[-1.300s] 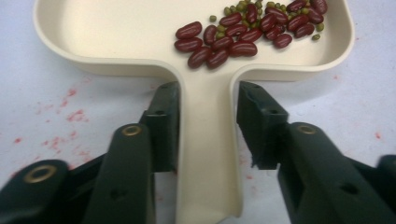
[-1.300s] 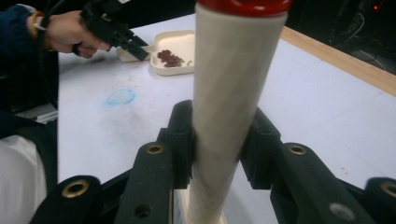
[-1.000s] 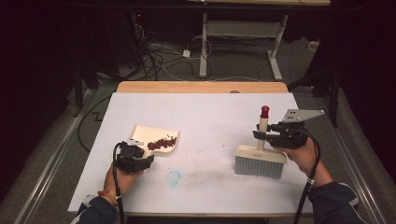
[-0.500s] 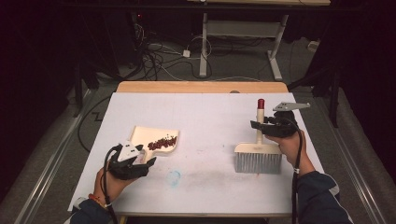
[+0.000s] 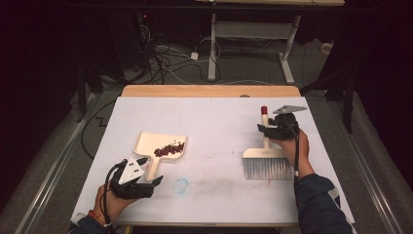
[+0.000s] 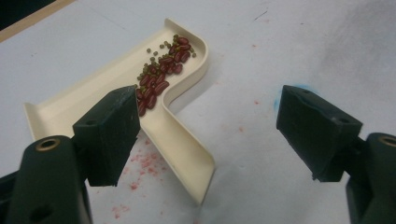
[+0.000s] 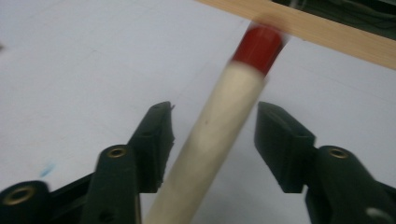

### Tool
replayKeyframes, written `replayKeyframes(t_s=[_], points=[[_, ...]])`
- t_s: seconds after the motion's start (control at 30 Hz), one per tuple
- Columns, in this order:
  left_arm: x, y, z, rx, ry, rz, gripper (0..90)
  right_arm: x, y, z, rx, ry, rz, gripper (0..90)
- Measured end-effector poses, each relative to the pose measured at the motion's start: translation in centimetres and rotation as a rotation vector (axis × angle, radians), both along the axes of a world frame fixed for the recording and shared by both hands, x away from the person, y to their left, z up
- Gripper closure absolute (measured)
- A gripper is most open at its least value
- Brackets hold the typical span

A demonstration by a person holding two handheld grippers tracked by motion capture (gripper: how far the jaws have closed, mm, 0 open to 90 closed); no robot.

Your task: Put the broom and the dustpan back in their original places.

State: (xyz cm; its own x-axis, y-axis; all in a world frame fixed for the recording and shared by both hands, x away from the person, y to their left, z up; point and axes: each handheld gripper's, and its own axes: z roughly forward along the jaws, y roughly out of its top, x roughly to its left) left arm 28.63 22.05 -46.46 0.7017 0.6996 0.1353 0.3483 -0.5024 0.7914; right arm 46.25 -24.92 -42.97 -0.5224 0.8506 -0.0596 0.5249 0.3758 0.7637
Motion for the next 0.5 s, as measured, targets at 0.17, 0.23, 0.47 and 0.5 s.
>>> replayKeyframes(t_s=[0.17,0.23,0.47,0.5], points=[[0.04,-0.15,-0.11,-0.010,0.004,-0.007,21.0,0.08,0.04,-0.20,0.017,-0.020,0.000,44.1],[0.00,-0.21,-0.13,-0.006,0.003,-0.014,21.0,-0.01,0.23,-0.13,0.010,-0.036,0.008,44.8],[-0.01,-0.28,-0.15,-0.005,0.002,-0.016,19.8,-0.40,0.58,0.26,0.026,-0.080,0.017,39.7],[-0.02,-0.31,-0.15,-0.005,0.001,-0.016,19.4,-0.46,0.62,0.32,0.026,-0.087,0.017,37.7]])
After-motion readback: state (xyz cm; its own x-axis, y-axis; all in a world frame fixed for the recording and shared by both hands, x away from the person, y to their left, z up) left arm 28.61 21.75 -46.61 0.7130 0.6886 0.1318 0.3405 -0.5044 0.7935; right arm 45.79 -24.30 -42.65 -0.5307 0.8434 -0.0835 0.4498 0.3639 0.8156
